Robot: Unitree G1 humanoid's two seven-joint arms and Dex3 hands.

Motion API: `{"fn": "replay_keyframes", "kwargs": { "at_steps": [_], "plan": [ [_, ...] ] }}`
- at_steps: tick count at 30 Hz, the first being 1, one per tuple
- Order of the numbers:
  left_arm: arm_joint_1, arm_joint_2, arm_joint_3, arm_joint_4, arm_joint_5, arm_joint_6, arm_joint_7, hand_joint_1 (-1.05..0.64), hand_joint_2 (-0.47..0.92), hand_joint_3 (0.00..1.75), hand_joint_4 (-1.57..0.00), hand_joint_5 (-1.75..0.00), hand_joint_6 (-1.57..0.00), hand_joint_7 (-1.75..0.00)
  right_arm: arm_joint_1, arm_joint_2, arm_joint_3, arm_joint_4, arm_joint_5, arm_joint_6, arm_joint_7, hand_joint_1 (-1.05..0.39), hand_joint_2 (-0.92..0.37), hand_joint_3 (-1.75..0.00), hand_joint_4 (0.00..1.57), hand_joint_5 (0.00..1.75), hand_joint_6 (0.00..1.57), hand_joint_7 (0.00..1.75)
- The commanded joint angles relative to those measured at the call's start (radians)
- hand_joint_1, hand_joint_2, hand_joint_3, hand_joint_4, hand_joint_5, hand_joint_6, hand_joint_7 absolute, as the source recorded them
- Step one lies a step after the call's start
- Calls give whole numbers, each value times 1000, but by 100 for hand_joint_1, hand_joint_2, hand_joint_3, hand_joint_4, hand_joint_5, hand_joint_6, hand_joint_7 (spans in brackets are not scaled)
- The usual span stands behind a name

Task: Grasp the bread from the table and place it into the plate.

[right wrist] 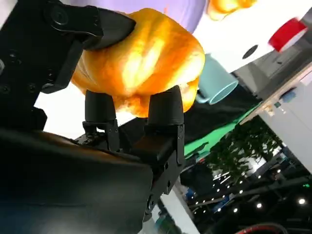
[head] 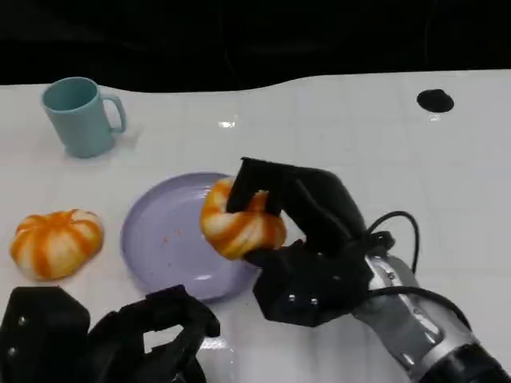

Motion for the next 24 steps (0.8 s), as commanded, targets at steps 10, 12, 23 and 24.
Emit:
{"fn": "replay_keyframes", "kwargs": {
  "at_steps": [10,12,23,24],
  "plan": [
    [17,4,-9,-41,8,9,20,-41,83,70,-69,-175,-64,-146,-144,62,38,180,9,71,96,-29,-78,-42,43,66,65,17],
    [21,3,-9,-40,5,0,15,-41,83,70,-69,-175,-64,-146,-150,45,58,161,4,93,161,-43,-89,-27,24,43,47,4],
    [24,8,-8,-51,2,6,15,-42,81,72,-69,-175,-64,-147,-105,-24,103,-32,-9,239,388,-78,-92,-37,0,10,13,0],
    [22,8,-8,-51,1,11,16,-43,81,72,-69,-175,-64,-147,-96,-34,104,-61,-8,248,404,-79,-92,-37,0,9,13,0]
  ]
}}
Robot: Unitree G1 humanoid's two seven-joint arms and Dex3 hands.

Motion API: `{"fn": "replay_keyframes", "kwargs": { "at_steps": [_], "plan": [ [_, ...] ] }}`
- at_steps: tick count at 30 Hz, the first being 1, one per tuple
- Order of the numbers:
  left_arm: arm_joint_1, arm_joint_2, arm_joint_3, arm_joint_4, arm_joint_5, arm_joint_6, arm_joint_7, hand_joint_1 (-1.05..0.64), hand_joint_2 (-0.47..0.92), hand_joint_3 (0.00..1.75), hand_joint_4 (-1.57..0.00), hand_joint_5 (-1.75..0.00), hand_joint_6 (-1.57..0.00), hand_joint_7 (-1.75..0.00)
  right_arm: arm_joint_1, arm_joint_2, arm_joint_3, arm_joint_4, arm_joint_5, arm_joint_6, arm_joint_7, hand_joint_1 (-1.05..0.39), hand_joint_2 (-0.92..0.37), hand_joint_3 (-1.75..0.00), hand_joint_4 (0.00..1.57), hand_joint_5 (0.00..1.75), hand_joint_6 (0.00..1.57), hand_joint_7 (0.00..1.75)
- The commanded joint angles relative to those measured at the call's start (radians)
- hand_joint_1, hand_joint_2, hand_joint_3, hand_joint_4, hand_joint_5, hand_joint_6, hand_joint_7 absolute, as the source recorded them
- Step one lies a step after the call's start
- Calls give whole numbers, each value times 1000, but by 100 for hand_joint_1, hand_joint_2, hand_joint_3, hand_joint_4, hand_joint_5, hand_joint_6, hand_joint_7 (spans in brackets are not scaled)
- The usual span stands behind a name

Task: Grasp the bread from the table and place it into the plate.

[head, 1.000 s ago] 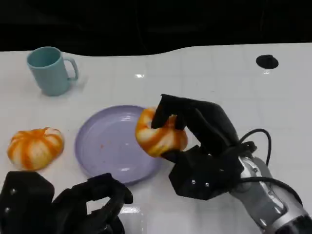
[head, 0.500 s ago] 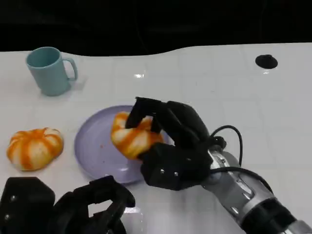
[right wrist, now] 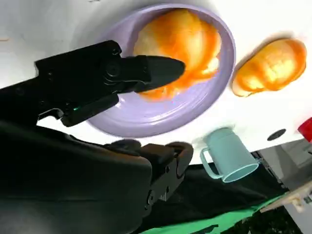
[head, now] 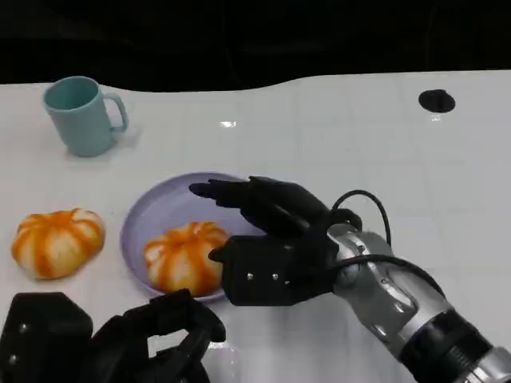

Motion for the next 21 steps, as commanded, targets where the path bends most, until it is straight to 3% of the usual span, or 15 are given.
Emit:
{"fn": "replay_keyframes", "kwargs": {
  "at_steps": [1,9,17,19,21],
  "plan": [
    [0,7,6,-9,2,7,8,-43,81,72,-69,-175,-64,-147,35,-50,3,-119,4,43,67,-79,-92,-37,1,10,13,0],
    [-4,8,4,-2,7,-3,6,-42,78,79,-70,-175,-63,-150,185,-137,-51,-397,69,46,122,-75,-92,-34,7,16,16,1],
    [-11,5,6,3,6,5,10,-39,79,79,-70,-175,-63,-149,390,-206,-155,-648,251,-18,159,-66,-92,-30,17,28,24,6],
    [-11,6,3,7,14,-5,10,-39,80,76,-70,-175,-63,-149,445,-225,-176,-694,281,-47,156,-63,-92,-28,12,61,31,8],
    [-12,4,2,10,17,-10,10,-40,80,75,-70,-175,-63,-149,494,-241,-194,-727,304,-77,149,-60,-92,-26,13,76,36,10]
  ]
}}
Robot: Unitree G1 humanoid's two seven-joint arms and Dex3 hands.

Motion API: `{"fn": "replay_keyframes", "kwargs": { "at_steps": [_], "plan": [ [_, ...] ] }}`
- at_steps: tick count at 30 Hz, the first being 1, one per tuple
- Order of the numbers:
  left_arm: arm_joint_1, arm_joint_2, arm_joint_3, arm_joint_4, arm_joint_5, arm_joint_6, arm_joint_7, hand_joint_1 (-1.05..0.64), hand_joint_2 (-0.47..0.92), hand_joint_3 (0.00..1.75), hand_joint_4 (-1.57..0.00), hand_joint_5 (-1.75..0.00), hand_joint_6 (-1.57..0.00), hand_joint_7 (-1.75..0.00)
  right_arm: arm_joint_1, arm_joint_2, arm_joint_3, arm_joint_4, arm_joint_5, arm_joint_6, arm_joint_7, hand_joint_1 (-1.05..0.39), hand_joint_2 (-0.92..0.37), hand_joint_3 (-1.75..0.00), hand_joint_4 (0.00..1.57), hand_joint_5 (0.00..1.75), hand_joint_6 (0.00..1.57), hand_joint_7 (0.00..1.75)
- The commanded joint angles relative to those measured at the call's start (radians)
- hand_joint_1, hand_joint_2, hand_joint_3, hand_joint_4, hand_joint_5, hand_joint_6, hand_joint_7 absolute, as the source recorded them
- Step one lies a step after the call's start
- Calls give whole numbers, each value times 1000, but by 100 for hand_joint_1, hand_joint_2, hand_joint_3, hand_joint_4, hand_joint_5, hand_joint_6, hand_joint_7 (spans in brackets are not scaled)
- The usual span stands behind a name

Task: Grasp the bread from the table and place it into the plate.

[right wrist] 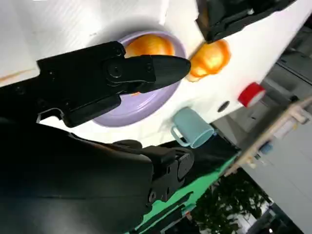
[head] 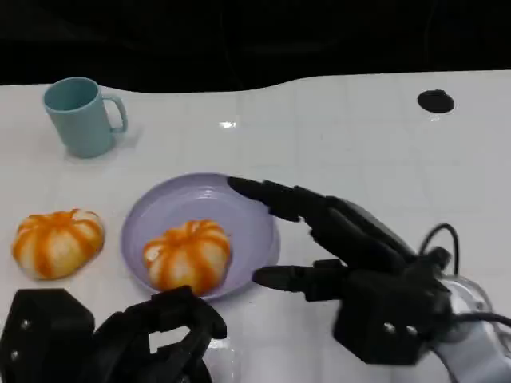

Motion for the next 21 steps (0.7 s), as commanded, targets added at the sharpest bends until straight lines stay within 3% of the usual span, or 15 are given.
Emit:
{"fn": "replay_keyframes", "kwargs": {
  "at_steps": [1,9,14,15,17,21],
  "plan": [
    [2,3,4,6,15,-8,13,-41,81,75,-70,-175,-63,-149,112,-43,-51,-85,62,-68,-10,-59,-92,-26,15,82,39,12],
    [0,-5,13,12,-4,-3,10,-41,81,72,-70,-175,-62,-148,287,-45,-127,-125,144,-205,-65,-50,-92,-20,35,113,60,31],
    [1,-4,17,5,-11,10,14,-43,81,71,-70,-175,-62,-148,373,-30,-178,-142,280,-243,-55,-33,-91,-24,51,134,56,87],
    [1,-2,17,4,-11,11,13,-43,81,71,-70,-175,-62,-148,388,-34,-187,-150,289,-244,-54,-31,-88,-33,53,137,56,96],
    [2,1,17,5,-10,6,7,-42,82,71,-70,-175,-61,-148,413,-48,-205,-167,289,-244,-53,-29,-72,-68,56,145,58,108],
    [4,1,19,13,-13,-2,1,-42,82,71,-69,-175,-61,-149,463,-62,-241,-208,285,-232,-56,-25,-62,-90,67,158,67,114]
  ]
}}
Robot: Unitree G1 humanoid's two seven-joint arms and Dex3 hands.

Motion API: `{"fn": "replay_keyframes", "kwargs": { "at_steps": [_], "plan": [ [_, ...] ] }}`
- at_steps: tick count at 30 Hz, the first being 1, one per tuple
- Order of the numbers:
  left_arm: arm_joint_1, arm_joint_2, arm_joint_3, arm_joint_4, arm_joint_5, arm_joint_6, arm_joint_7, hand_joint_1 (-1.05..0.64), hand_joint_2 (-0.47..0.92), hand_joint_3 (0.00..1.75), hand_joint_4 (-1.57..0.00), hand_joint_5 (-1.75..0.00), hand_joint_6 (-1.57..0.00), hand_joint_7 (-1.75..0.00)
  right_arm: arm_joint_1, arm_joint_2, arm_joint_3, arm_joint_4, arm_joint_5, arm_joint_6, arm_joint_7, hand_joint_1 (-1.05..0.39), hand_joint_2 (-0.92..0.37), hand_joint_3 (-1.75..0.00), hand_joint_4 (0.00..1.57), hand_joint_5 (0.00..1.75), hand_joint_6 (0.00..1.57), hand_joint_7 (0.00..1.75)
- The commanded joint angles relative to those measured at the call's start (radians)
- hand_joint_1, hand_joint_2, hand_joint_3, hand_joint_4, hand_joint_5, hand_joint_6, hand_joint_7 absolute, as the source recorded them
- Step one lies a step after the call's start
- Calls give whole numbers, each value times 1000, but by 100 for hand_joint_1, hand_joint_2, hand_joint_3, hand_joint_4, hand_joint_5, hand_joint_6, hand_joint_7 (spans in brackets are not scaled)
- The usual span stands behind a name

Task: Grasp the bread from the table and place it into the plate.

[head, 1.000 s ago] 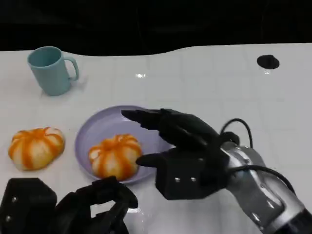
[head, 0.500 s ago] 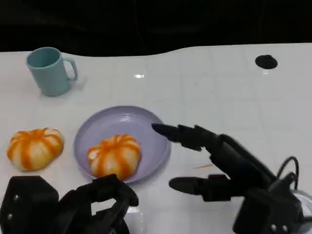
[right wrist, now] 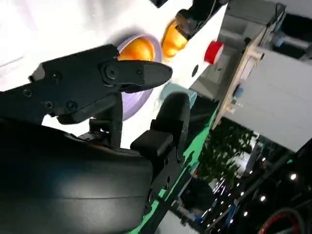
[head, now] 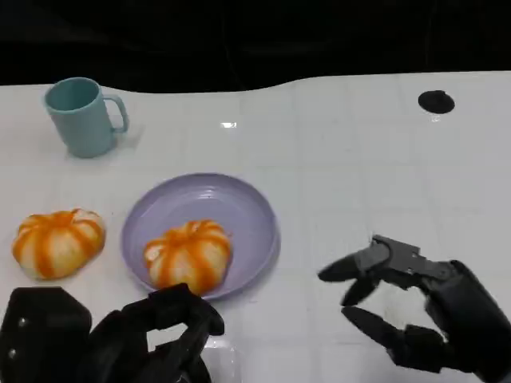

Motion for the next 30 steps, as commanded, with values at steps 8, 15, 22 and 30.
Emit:
{"fn": "replay_keyframes", "kwargs": {
  "at_steps": [8,15,22,30],
  "plan": [
    [11,7,13,20,-10,-18,-19,-43,83,69,-71,-175,-61,-149,117,-30,-88,-101,10,24,-5,-9,-41,-131,78,164,77,125],
    [12,10,23,15,-19,-4,-19,-43,83,68,-71,-175,-62,-148,167,-11,-87,-111,-16,62,-34,-3,-39,-137,83,175,78,136],
    [21,19,26,16,-18,-21,-28,-44,83,66,-70,-175,-63,-147,174,10,-76,-72,-23,75,-57,-3,-44,-134,90,175,72,151],
    [28,20,37,14,-22,-28,-32,-44,84,65,-71,-175,-64,-146,173,13,-76,-73,-47,111,-64,-7,-45,-134,91,175,70,158]
  ]
}}
